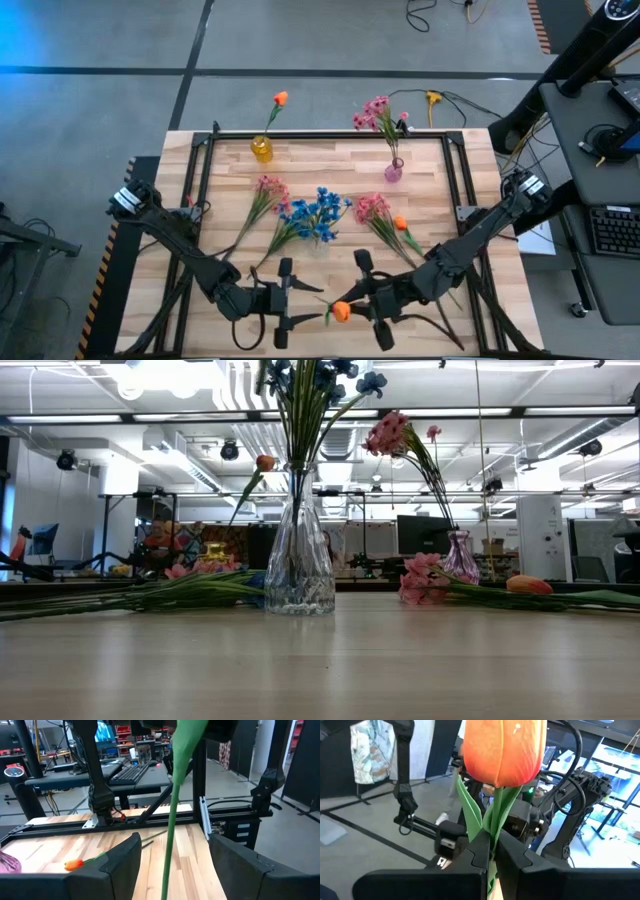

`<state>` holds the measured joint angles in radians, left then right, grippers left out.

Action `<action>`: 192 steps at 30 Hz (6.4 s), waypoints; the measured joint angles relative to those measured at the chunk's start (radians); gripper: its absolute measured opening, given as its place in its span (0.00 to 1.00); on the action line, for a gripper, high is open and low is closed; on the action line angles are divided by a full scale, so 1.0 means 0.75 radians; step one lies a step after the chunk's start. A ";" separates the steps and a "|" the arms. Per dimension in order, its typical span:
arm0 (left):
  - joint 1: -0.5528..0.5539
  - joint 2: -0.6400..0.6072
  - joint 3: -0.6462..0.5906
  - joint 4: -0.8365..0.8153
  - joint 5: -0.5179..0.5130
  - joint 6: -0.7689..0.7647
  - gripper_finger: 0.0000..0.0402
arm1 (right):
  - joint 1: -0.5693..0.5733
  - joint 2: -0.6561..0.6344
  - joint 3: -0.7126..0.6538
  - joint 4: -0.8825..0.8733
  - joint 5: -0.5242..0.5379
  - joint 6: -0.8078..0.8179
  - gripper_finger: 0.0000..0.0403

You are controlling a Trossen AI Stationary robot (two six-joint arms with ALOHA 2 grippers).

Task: Sort flowers into vase by color
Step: Put the right orange tulip into the yellow vase

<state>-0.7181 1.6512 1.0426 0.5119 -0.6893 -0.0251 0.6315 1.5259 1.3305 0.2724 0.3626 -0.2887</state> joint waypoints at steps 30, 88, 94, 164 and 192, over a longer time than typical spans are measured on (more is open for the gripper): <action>0.008 0.022 0.030 -0.006 -0.049 0.023 0.01 | -0.040 0.070 0.125 -0.081 0.006 0.061 0.13; 0.885 -1.160 -0.534 -0.402 0.080 0.325 0.00 | -0.040 -0.305 0.116 -0.990 0.081 0.548 0.41; 1.223 -1.218 -0.743 -0.151 0.370 0.279 0.00 | -0.040 -0.305 0.116 -0.989 0.092 0.533 0.41; 2.166 -0.544 -0.757 0.329 1.048 0.092 0.00 | -0.154 -0.304 0.084 -0.997 0.147 0.533 0.41; 2.203 -0.580 -0.768 0.332 1.037 0.080 0.00 | -0.154 -0.304 0.068 -0.999 0.147 0.535 0.41</action>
<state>0.9340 1.2163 0.4663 0.7609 0.0887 0.0349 0.5159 1.2980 1.3815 -0.4767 0.4728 0.1123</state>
